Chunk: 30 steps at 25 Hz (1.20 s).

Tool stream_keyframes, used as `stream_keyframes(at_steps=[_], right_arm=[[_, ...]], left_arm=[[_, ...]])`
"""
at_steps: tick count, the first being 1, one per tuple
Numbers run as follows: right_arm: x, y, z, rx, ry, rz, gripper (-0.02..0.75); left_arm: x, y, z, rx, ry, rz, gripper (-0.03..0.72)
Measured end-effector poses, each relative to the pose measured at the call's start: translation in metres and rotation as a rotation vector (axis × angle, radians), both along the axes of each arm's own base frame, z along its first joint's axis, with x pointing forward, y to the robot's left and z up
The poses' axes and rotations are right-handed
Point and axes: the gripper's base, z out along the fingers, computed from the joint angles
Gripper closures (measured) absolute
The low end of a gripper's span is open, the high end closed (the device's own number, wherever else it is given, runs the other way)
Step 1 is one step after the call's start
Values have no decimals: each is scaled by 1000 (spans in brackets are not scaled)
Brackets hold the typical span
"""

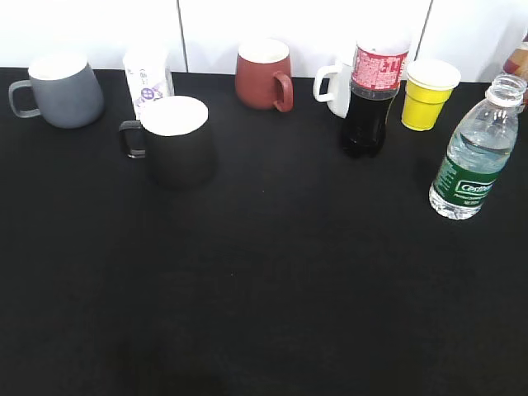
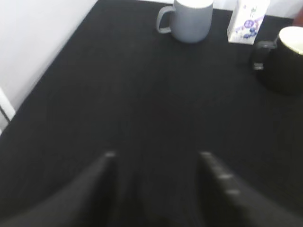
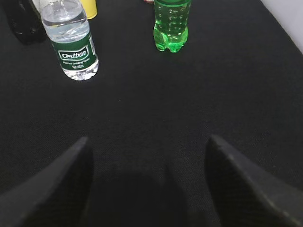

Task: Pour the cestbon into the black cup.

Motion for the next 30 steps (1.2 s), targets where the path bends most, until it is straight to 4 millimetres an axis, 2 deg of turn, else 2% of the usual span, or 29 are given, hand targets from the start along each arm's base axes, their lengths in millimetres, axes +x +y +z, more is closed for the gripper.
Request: stream_keyframes(at_steps=[2, 3, 5, 7, 9, 10, 11, 15, 19, 24, 30], right_arm=[[0, 0, 0, 0, 0, 0, 183], [0, 0, 0, 0, 0, 0, 183], [0, 0, 0, 0, 0, 0, 183], [0, 0, 0, 0, 0, 0, 183], [0, 0, 0, 0, 0, 0, 183], [0, 0, 0, 0, 0, 0, 183], [0, 0, 0, 0, 0, 0, 183], [0, 0, 0, 0, 0, 0, 183], [0, 0, 0, 0, 0, 0, 183], [0, 0, 0, 0, 0, 0, 183], [0, 0, 0, 0, 0, 0, 183]], left_arm=[[27, 0, 25, 78, 17, -42, 193], [48, 0, 40, 103, -5, -61, 191], [89, -2, 66, 101, -163, -79, 191], [129, -3, 73, 83, -281, -82, 191], [164, -6, 66, 59, -352, -89, 191], [184, -11, 51, 40, -362, -108, 191], [194, -17, 35, 4, -391, -124, 191], [229, -57, -32, -36, -332, -252, 191], [255, -86, -82, -16, -250, -335, 191], [266, -94, -120, 4, -158, -354, 191], [274, -96, -143, 10, -173, -350, 191]])
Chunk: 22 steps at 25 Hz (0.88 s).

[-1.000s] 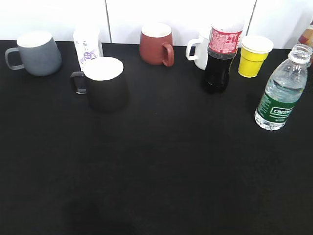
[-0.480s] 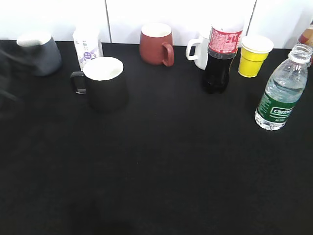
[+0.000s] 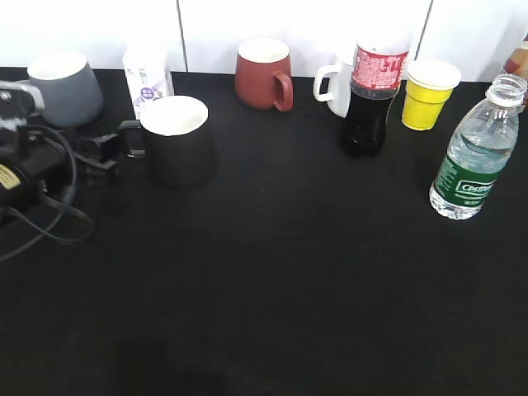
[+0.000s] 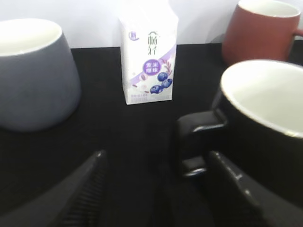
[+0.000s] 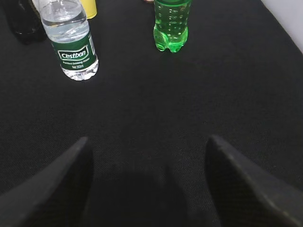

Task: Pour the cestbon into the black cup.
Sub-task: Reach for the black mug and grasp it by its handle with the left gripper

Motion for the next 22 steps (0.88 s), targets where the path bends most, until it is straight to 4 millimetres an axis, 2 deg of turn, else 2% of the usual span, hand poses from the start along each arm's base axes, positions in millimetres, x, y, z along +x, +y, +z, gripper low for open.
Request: stream_keyframes(at_steps=[2, 8, 11, 19, 22], right_arm=[[0, 0, 0, 0, 0, 0, 183], [0, 0, 0, 0, 0, 0, 183], [0, 0, 0, 0, 0, 0, 183], [0, 0, 0, 0, 0, 0, 183], [0, 0, 0, 0, 0, 0, 183]], left_arm=[[4, -1, -7, -8, -48, 4, 191], [7, -2, -24, -24, -53, 5, 191], [9, -5, -23, -20, -73, -26, 191], [32, -14, -34, -23, -78, -25, 191], [48, -13, -32, -16, -108, -48, 198]])
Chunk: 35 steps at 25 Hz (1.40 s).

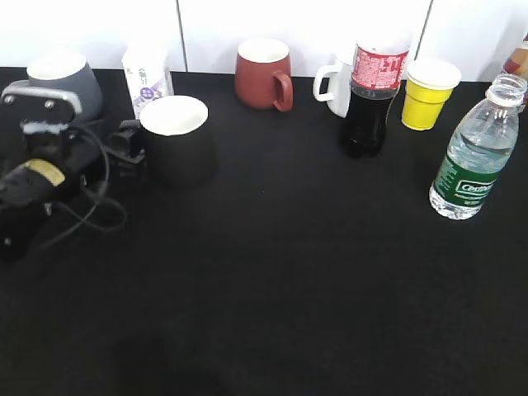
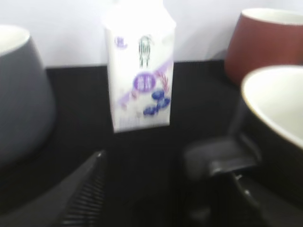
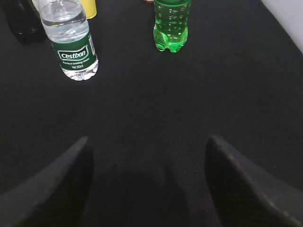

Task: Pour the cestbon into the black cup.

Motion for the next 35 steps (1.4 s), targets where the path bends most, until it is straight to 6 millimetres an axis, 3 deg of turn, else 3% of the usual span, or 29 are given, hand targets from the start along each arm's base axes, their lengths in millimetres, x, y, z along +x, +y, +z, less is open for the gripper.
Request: stream_keyframes(at_steps=[4, 5, 7, 8, 11, 17, 19, 26, 29, 30, 32, 35], right_arm=[[0, 0, 0, 0, 0, 0, 183], [0, 0, 0, 0, 0, 0, 183], [0, 0, 0, 0, 0, 0, 183], [0, 0, 0, 0, 0, 0, 183], [0, 0, 0, 0, 0, 0, 183], [0, 0, 0, 0, 0, 0, 183], [0, 0, 0, 0, 0, 0, 183], [1, 0, 3, -1, -16, 1, 183], [42, 3, 35, 24, -231, 33, 183], [61, 3, 35, 36, -237, 37, 183], [96, 2, 12, 15, -204, 44, 183], [127, 1, -28, -44, -307, 63, 183]], left_arm=[[26, -3, -4, 79, -39, -158, 291], [28, -5, -4, 83, -52, -176, 367], [29, -8, -1, 78, -92, -197, 627], [29, -8, 0, 73, -101, -197, 648], [28, -8, 5, 40, -97, -200, 656], [3, -29, 81, -96, -272, -401, 656], [-6, -34, 97, -113, -328, -470, 657], [-15, -51, 100, -148, -313, -543, 657], [-15, -50, 100, -149, -312, -541, 657], [-15, -50, 100, -149, -312, -541, 657], [-15, -50, 100, -149, -312, -541, 657], [-15, -50, 100, -149, -312, -541, 657]])
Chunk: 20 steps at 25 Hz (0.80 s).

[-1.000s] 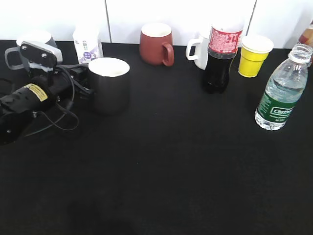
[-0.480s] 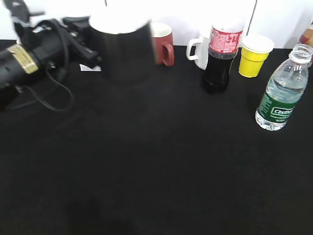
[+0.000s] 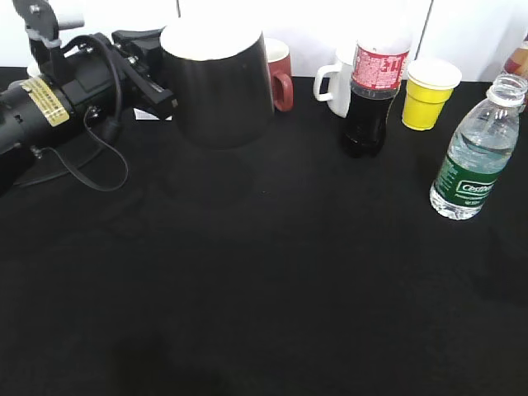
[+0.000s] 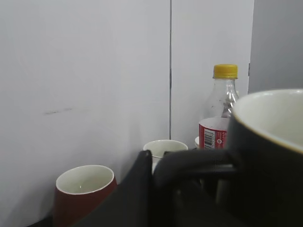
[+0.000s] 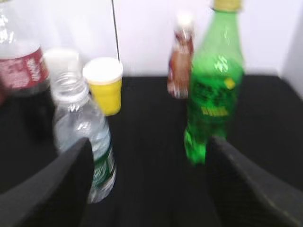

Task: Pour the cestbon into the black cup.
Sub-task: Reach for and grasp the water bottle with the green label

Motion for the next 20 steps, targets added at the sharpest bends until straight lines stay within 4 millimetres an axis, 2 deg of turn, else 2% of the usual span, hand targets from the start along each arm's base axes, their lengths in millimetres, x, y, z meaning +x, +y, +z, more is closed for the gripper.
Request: stream_keyframes(at_steps=[3, 6, 9, 10, 12, 15, 20], right_arm=[[28, 2, -27, -43, 43, 38, 183], [55, 9, -53, 38, 104, 108, 183], [70, 26, -82, 155, 200, 282, 172], [71, 29, -93, 181, 259, 317, 131], [76, 33, -101, 198, 284, 355, 69], [86, 27, -107, 117, 267, 306, 65], [102, 24, -114, 112, 207, 286, 65]], left_arm=[[0, 0, 0, 0, 0, 0, 657], [0, 0, 0, -1, 0, 0, 657], [0, 0, 0, -2, 1, 0, 657], [0, 0, 0, -2, 1, 0, 657], [0, 0, 0, -2, 1, 0, 657], [0, 0, 0, -2, 1, 0, 657], [0, 0, 0, -2, 1, 0, 657]])
